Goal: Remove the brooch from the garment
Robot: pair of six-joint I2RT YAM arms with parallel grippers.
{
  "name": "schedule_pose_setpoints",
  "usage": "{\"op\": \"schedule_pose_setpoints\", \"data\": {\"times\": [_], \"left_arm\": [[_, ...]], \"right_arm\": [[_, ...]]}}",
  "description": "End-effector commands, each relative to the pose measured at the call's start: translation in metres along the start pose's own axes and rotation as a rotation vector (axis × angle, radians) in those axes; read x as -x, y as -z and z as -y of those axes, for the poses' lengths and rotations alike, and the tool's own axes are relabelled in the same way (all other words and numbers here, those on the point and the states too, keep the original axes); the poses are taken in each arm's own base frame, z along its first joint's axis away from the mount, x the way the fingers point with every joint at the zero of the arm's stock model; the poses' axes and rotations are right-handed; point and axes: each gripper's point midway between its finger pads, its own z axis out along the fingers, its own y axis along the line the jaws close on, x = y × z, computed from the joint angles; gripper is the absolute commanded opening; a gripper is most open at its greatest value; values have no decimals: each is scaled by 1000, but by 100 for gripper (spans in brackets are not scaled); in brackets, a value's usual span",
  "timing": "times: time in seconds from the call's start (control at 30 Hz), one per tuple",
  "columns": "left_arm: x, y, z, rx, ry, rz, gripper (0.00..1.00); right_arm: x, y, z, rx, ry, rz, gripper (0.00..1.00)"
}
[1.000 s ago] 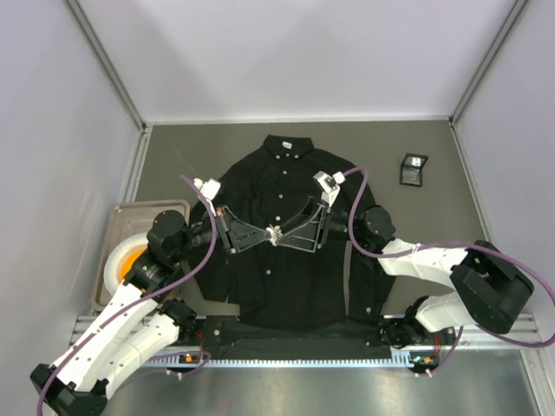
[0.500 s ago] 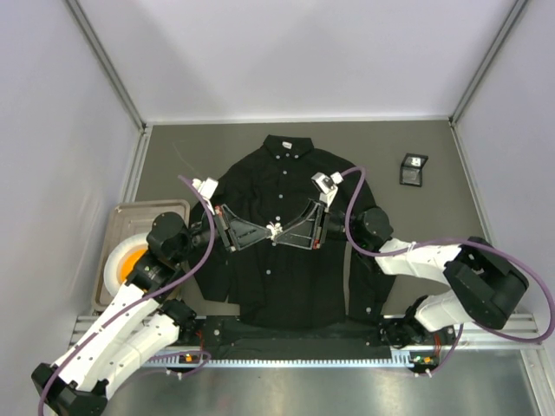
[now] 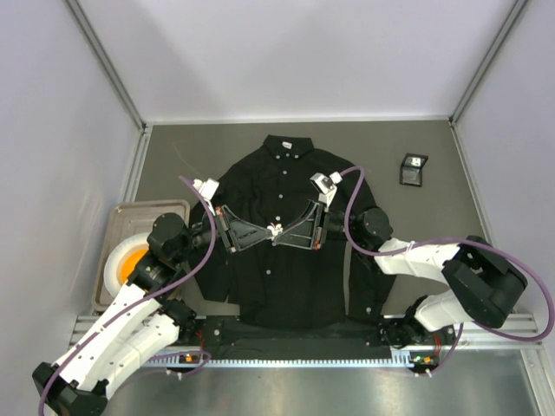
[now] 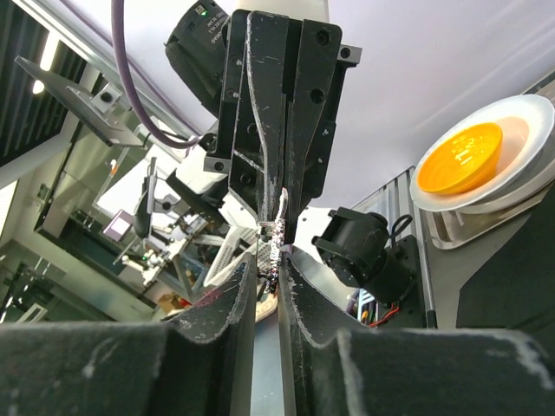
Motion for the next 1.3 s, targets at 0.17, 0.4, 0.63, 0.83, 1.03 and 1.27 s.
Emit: {"op": "schedule_pose_setpoints", "data": {"times": [0.17,0.4,0.63,0.83,1.03,1.27], "left_arm": [[11,6,23,-54,-100,37,0],[15,9,24,-34,-98,60,0],[16,10,25,-40,-66,71,0],[17,12,29,-50,-76,86,0],[21,16,31,-49,-77,119,0],[23,18,32,-50,-71,142,0]], "right_arm": [[15,-6,-7,24,64,78,8],[11,-7,0,-51,125,96,8],[19,3,11,-157,141,188,8],[23,6,12,-173,112,243,4],[31,17,13,-185,93,346,6],[37,15,11,-170,52,394,8]]}}
